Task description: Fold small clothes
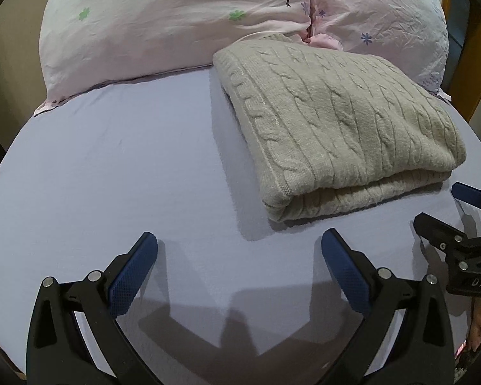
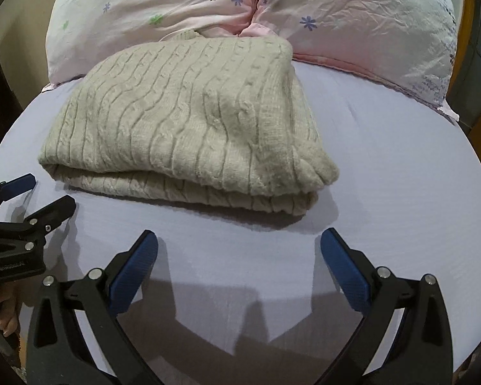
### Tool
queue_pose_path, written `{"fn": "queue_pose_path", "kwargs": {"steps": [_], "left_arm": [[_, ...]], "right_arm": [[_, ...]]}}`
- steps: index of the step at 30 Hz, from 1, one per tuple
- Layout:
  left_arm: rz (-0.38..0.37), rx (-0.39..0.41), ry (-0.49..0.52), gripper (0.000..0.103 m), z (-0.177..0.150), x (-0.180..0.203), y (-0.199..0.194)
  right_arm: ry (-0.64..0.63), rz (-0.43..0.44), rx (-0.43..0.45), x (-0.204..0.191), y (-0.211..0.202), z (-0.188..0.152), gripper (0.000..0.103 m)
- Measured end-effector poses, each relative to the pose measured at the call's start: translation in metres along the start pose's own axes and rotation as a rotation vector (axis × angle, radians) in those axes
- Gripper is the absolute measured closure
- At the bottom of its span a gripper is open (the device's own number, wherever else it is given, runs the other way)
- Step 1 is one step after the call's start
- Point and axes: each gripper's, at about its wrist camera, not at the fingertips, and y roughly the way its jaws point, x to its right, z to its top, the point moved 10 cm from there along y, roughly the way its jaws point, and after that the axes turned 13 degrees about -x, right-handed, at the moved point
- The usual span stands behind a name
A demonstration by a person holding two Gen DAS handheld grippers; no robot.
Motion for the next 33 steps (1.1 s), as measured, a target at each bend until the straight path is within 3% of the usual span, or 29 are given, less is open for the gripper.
{"fn": "queue_pose_path", "kwargs": {"steps": [33], "left_arm": [[-0.001,0.0,-0.001,0.001,0.0004,0.0003,0.0003]], "right_arm": [[0.003,-0.004,0.0,0.0004,0.001,0.0001,0.002]]}}
